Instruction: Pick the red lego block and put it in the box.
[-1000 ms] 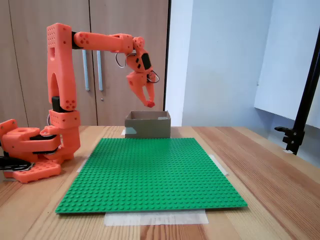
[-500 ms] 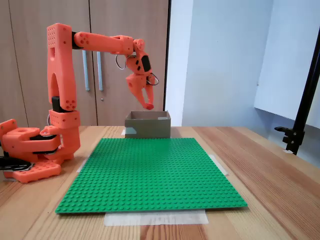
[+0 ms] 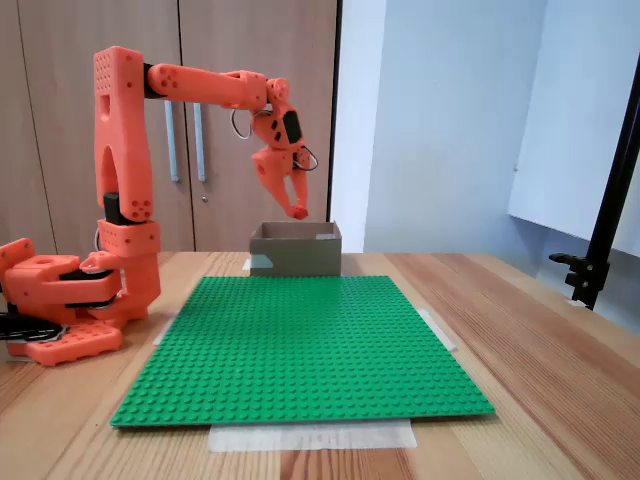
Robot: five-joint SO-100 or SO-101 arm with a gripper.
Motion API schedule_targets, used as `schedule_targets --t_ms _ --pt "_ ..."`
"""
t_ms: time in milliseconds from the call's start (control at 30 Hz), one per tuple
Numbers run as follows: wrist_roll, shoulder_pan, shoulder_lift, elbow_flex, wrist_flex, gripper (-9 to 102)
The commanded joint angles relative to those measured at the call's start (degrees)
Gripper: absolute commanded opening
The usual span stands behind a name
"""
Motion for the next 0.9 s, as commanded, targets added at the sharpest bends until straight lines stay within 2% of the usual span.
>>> schedule_targets --t_ms 0,233,500,667,867 --pt "-0.09 0.62 1.58 -0.18 -0.62 15" --pt "-0.18 0.62 4.31 3.52 -2.2 20" --pt "-2.64 1.32 15.12 10.2 -3.96 17" --pt "-4.75 3.96 23.64 15.03 -4.39 12" --pt "-7.82 9.05 32.17 19.86 -4.31 -1"
